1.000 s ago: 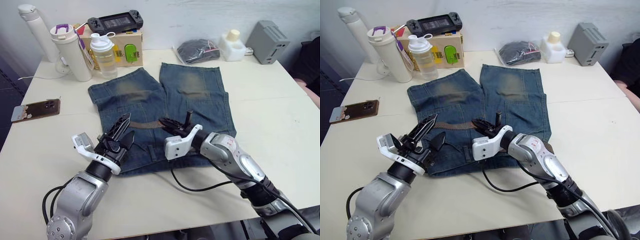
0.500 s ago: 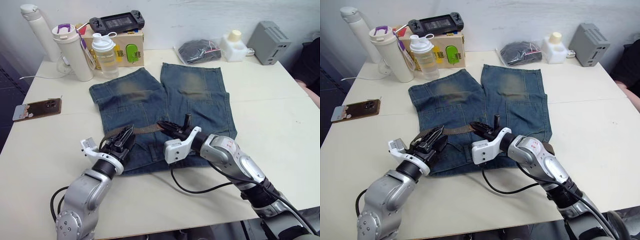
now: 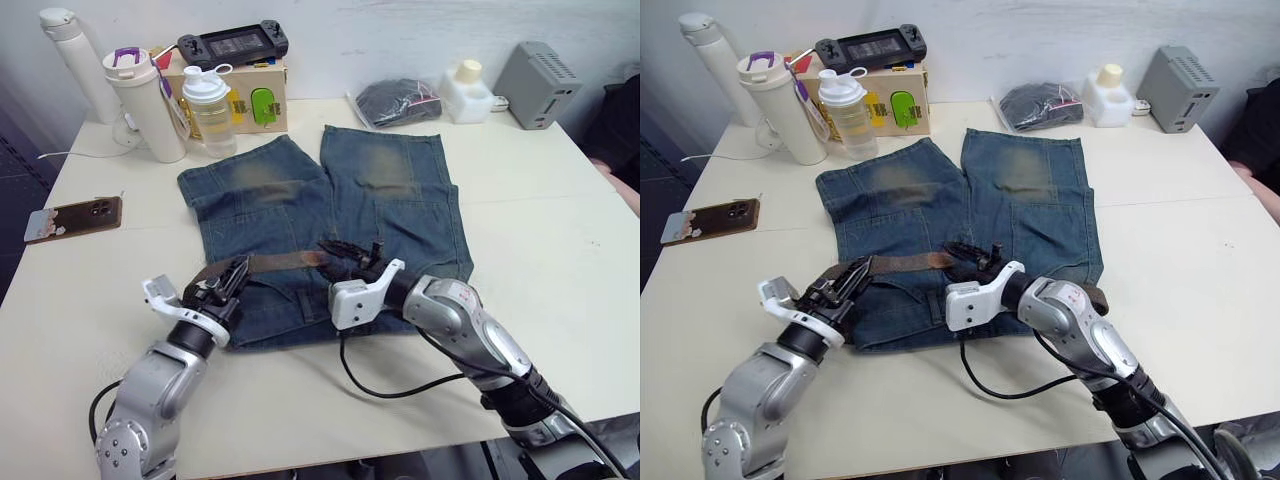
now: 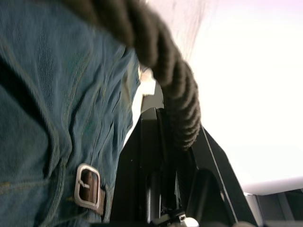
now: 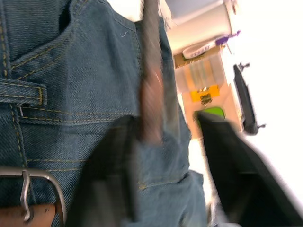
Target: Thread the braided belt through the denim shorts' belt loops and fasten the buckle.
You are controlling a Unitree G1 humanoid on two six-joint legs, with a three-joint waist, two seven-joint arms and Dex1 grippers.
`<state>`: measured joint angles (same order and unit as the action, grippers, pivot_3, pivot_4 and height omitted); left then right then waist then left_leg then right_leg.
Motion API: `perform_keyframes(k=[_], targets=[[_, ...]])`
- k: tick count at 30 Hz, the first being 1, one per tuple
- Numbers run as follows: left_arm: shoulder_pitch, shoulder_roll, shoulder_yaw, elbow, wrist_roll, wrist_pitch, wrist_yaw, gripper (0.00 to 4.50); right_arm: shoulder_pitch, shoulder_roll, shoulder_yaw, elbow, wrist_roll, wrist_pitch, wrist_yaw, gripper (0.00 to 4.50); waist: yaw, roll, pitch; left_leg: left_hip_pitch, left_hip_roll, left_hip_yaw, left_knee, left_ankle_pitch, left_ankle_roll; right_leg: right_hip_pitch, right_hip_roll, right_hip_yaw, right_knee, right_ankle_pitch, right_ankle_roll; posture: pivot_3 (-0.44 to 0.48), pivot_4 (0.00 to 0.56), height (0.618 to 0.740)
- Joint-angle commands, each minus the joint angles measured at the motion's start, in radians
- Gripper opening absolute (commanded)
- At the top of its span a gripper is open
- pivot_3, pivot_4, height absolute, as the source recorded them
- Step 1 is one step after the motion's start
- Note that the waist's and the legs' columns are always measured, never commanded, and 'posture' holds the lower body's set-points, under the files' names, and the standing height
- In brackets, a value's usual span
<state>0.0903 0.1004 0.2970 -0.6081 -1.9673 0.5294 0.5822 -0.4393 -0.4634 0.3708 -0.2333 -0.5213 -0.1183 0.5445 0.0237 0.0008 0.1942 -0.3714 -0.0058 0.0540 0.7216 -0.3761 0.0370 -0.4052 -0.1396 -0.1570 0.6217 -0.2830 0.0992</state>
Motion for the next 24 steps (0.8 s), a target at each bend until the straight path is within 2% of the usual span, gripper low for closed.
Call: perform_keyframes(k=[1,2,5,6,8,16,24], targets=[[0.031,0.069,0.023,-0.052,-0.005,0.028,-0.036,0.0,0.021,0.021,-0.079,-0.053,0.093,0.094,0.03,4.26,0.0,0.0,0.0,0.0,0.0,-0.001,0.0,0.0,0.0,0.0,0.0,0.0,0.0,0.0,0.0,0.0,0.15,0.687],[0.071,0.125,0.034,-0.064,-0.005,0.051,-0.063,0.0,0.027,0.014,-0.107,-0.06,0.136,0.126,0.058,4.45,0.0,0.0,0.0,0.0,0.0,-0.001,0.0,0.0,0.0,0.0,0.0,0.0,0.0,0.0,0.0,0.0,0.15,0.687],[0.2,0.256,0.065,-0.095,-0.005,0.095,-0.15,0.0,0.04,-0.017,-0.171,-0.078,0.238,0.187,0.122,4.45,-0.003,0.001,0.001,0.0,0.0,-0.001,-0.002,0.0,-0.001,0.0,0.0,0.0,0.001,0.0,0.0,0.0,0.15,0.687],[0.246,0.269,0.081,-0.103,-0.005,0.091,-0.161,0.0,0.047,-0.025,-0.196,-0.085,0.284,0.203,0.145,4.45,-0.003,0.002,0.001,0.0,0.0,-0.001,-0.002,0.0,-0.001,0.0,0.0,0.0,0.001,0.0,0.0,0.0,0.15,0.687],[0.293,0.269,0.1,-0.111,-0.005,0.072,-0.175,0.0,0.058,-0.028,-0.237,-0.102,0.385,0.258,0.2,4.45,-0.002,0.002,0.001,0.0,0.0,-0.001,-0.002,0.0,-0.001,0.0,0.0,0.0,-0.002,0.0,-0.001,0.0,0.15,0.687],[0.329,0.311,0.075,-0.117,-0.005,0.02,-0.183,0.0,0.093,-0.089,-0.297,-0.209,0.713,0.511,0.389,4.45,0.001,0.005,0.003,0.0,0.002,-0.003,-0.003,-0.001,-0.002,-0.001,-0.006,-0.001,-0.001,-0.002,-0.004,0.0,0.15,0.687],[0.287,0.342,-0.008,-0.133,-0.005,-0.023,-0.129,0.0,0.158,-0.272,-0.346,-0.322,0.975,0.745,0.555,4.45,0.003,0.005,0.003,0.0,0.001,-0.003,-0.003,-0.002,-0.001,-0.001,-0.008,-0.002,-0.002,-0.002,-0.004,0.0,0.15,0.687]])
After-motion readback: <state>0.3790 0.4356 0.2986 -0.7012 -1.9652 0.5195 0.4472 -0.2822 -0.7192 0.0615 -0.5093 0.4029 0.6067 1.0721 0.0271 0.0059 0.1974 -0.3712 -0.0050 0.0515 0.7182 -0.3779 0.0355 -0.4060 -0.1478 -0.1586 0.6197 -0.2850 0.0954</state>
